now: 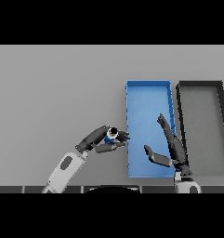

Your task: Pick up the blue pipe and place it into the blue bin.

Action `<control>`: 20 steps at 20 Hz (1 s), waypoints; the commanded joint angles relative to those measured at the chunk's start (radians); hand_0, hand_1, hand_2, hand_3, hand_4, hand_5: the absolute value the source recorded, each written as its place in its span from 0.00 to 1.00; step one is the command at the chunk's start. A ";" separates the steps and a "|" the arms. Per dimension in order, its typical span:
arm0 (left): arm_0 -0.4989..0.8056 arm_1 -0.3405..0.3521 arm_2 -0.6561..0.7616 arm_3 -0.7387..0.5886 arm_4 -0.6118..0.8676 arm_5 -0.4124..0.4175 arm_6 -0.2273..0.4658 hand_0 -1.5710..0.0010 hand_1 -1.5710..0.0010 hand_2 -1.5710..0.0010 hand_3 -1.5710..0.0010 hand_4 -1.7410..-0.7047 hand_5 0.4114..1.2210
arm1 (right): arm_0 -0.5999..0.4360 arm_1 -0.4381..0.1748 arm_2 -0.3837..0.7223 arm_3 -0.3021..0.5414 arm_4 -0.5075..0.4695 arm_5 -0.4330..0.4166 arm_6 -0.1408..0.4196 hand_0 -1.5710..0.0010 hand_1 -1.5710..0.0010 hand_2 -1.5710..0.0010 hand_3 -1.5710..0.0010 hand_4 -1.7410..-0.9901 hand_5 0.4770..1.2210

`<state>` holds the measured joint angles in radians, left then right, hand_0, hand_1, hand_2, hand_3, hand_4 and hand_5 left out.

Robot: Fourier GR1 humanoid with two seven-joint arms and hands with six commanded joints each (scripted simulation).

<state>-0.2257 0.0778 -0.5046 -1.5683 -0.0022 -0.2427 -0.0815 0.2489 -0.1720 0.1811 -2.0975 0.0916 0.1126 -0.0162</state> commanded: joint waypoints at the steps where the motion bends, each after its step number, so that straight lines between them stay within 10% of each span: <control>1: 0.002 0.000 0.003 -0.016 0.006 -0.005 0.006 0.00 0.00 0.00 0.00 0.26 1.00 | -0.015 -0.026 0.018 -0.019 0.001 0.031 0.073 1.00 1.00 1.00 1.00 0.74 0.10; 8: -0.008 -0.026 0.012 0.003 -0.037 -0.019 0.021 0.00 0.00 0.00 0.00 0.26 1.00 | -0.200 -0.079 0.107 -0.031 -0.003 0.141 0.240 1.00 1.00 1.00 1.00 0.65 0.06; 20: 0.010 -0.056 0.052 -0.002 -0.021 -0.106 0.018 0.00 0.00 0.00 0.00 0.26 1.00 | -0.510 0.031 0.219 0.072 -0.094 0.250 0.421 1.00 1.00 1.00 1.00 0.72 0.05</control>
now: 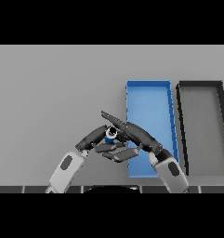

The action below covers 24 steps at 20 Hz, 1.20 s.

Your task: Pick up the blue pipe and place it into the blue bin.

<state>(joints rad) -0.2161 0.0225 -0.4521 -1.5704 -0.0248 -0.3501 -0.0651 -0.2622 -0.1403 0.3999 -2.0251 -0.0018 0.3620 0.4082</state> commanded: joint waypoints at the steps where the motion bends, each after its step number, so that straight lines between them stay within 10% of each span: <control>1: 0.003 -0.005 -0.001 -0.002 0.001 -0.005 0.014 0.00 0.00 0.00 0.00 0.27 1.00 | -0.022 0.004 -0.006 0.014 -0.011 0.005 0.010 1.00 1.00 1.00 1.00 0.71 0.05; 4: 0.023 -0.001 0.007 0.003 -0.007 -0.033 -0.018 0.00 0.00 0.00 0.00 0.27 1.00 | -0.076 0.030 0.003 0.067 -0.009 0.014 0.032 0.98 0.93 0.92 0.97 0.69 0.05; 8: 0.010 -0.024 0.022 -0.001 -0.013 -0.018 0.062 0.00 0.00 0.02 0.26 0.11 1.00 | -0.119 0.050 0.013 0.119 0.002 0.024 0.017 0.48 0.47 0.47 0.58 0.39 0.07; 12: 0.012 -0.032 0.023 0.008 -0.022 -0.035 0.018 0.00 0.00 0.01 0.17 0.05 1.00 | -0.114 0.094 0.005 0.126 -0.040 0.008 -0.015 0.20 0.19 0.19 0.27 0.33 0.41; 17: 0.005 -0.048 0.044 0.012 -0.042 -0.052 0.019 0.00 0.00 0.02 0.11 0.01 1.00 | -0.093 0.093 0.035 0.125 0.033 0.012 -0.113 0.06 0.06 0.06 0.09 0.35 0.81; 24: 0.013 -0.054 0.056 -0.004 -0.061 -0.042 -0.006 0.00 0.00 0.00 0.20 0.01 1.00 | -0.057 0.179 0.008 0.115 -0.007 0.012 -0.062 0.01 0.01 0.01 0.02 0.33 0.96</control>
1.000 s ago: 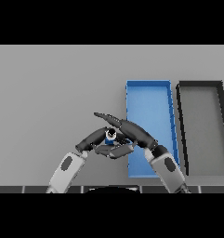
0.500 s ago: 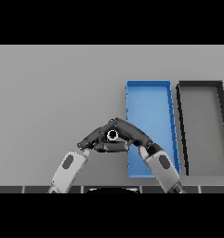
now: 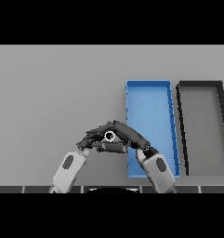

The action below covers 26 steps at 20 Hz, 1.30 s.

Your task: Pick up the blue pipe and place it into the blue bin.

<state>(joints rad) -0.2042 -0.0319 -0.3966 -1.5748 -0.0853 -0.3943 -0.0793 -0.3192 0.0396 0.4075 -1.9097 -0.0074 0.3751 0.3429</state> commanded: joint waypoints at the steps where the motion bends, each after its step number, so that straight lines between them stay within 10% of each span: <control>1: 0.010 0.002 -0.006 -0.010 -0.018 0.001 0.003 0.08 0.13 0.15 0.33 0.11 1.00 | 0.012 0.002 0.009 -0.006 0.020 -0.004 -0.021 0.01 0.01 0.01 0.02 0.33 0.97; 5: 0.001 0.018 0.002 0.001 -0.064 -0.069 -0.004 0.62 0.64 0.65 0.73 0.47 1.00 | 0.014 0.024 0.005 -0.013 0.045 -0.004 0.027 0.00 0.00 0.00 0.01 0.32 0.99; 9: -0.006 0.001 0.016 0.005 -0.075 -0.092 0.086 0.84 0.85 0.86 0.89 0.66 0.62 | 0.013 0.044 -0.016 -0.004 0.057 0.005 0.027 0.00 0.00 0.00 0.00 0.32 0.99; 14: -0.003 -0.003 0.034 0.019 -0.056 -0.090 0.138 0.95 0.95 0.95 0.96 0.74 0.28 | 0.012 0.063 -0.022 -0.018 0.078 0.013 -0.006 0.00 0.00 0.00 0.00 0.32 1.00; 20: 0.006 -0.006 0.045 0.031 -0.062 -0.071 0.187 0.99 0.99 0.99 0.99 0.74 0.13 | -0.001 0.103 -0.069 -0.039 0.034 0.017 -0.012 0.00 0.00 0.00 0.00 0.33 1.00; 26: 0.005 -0.012 0.032 0.025 -0.079 -0.063 0.203 1.00 1.00 1.00 1.00 0.75 0.08 | -0.206 0.116 -0.246 -0.099 -0.190 -0.040 0.225 0.00 0.00 0.00 0.00 0.33 1.00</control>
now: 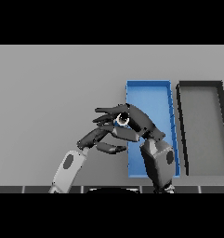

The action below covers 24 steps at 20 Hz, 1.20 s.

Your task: Pick up the blue pipe and place it into the blue bin.

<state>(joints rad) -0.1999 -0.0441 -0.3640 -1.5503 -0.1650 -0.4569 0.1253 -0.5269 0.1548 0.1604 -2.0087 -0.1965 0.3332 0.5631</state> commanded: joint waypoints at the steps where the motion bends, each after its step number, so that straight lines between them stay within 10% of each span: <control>1: 0.002 0.000 0.001 0.003 -0.001 0.001 0.004 1.00 1.00 1.00 1.00 0.75 0.08 | -0.055 -0.010 -0.042 -0.001 -0.050 -0.021 0.036 0.00 0.00 0.00 0.00 0.33 1.00; 9: 0.027 0.027 0.006 -0.039 0.007 -0.006 -0.028 1.00 1.00 1.00 1.00 0.76 0.07 | -0.275 -0.204 -0.309 0.094 -0.060 -0.153 0.039 0.00 0.00 0.00 0.00 0.32 1.00; 24: 0.028 0.038 0.012 -0.030 -0.015 0.017 -0.060 1.00 1.00 1.00 1.00 0.79 0.06 | 0.184 -0.302 -0.328 0.201 0.110 -0.253 0.047 0.00 0.00 0.00 0.00 0.32 1.00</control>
<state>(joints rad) -0.1716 -0.0053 -0.3515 -1.5801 -0.1801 -0.4398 0.0648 -0.3417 -0.1472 -0.1676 -1.8074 -0.0859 0.0838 0.6096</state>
